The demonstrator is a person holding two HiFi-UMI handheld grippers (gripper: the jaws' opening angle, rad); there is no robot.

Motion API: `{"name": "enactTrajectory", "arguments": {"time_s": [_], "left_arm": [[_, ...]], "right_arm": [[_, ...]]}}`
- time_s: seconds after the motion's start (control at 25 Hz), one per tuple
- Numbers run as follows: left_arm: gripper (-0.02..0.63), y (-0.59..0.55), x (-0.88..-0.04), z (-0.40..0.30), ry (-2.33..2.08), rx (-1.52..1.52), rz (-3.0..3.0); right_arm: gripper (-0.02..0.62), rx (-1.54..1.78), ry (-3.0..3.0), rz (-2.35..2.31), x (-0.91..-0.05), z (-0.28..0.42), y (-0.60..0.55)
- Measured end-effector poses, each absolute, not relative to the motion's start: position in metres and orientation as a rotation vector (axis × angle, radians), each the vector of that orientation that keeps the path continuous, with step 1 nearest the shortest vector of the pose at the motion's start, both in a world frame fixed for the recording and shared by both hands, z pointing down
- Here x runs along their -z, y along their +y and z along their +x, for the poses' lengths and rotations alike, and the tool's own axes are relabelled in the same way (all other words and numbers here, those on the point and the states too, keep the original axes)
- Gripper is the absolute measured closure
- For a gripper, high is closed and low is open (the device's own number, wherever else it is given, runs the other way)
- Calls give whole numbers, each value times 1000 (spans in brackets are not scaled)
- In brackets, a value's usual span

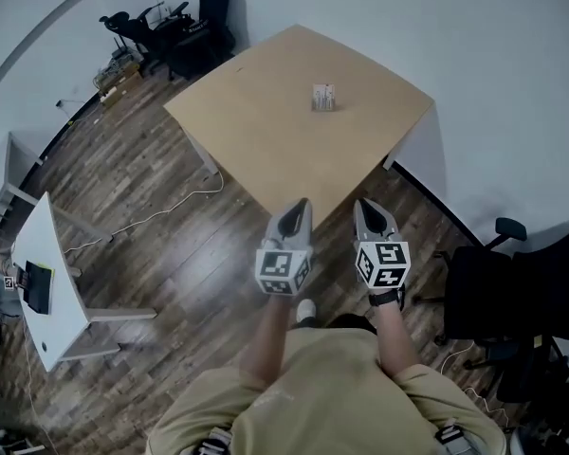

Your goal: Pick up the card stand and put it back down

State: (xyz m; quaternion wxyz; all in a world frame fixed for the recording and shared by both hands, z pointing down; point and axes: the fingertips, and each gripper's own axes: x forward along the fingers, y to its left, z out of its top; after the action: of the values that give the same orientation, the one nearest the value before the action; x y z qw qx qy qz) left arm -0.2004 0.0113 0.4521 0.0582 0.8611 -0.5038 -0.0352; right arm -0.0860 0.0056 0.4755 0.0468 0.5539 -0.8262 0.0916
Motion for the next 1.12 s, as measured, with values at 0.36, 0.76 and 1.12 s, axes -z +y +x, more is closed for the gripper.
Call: {"name": "enactTrajectory", "arguments": {"time_s": [0.36, 0.76, 1.12], "left_arm": [[603, 46, -473, -199, -1437, 16, 2619], [603, -232, -459, -178, -1499, -111, 2699], [601, -343, -516, -167, -1553, -269, 2587]], "right_arm": [[592, -321, -2470, 1674, -490, -89, 39], [592, -86, -2525, 1431, -471, -103, -260], [592, -270, -2414, 1279, -562, -61, -381]]}}
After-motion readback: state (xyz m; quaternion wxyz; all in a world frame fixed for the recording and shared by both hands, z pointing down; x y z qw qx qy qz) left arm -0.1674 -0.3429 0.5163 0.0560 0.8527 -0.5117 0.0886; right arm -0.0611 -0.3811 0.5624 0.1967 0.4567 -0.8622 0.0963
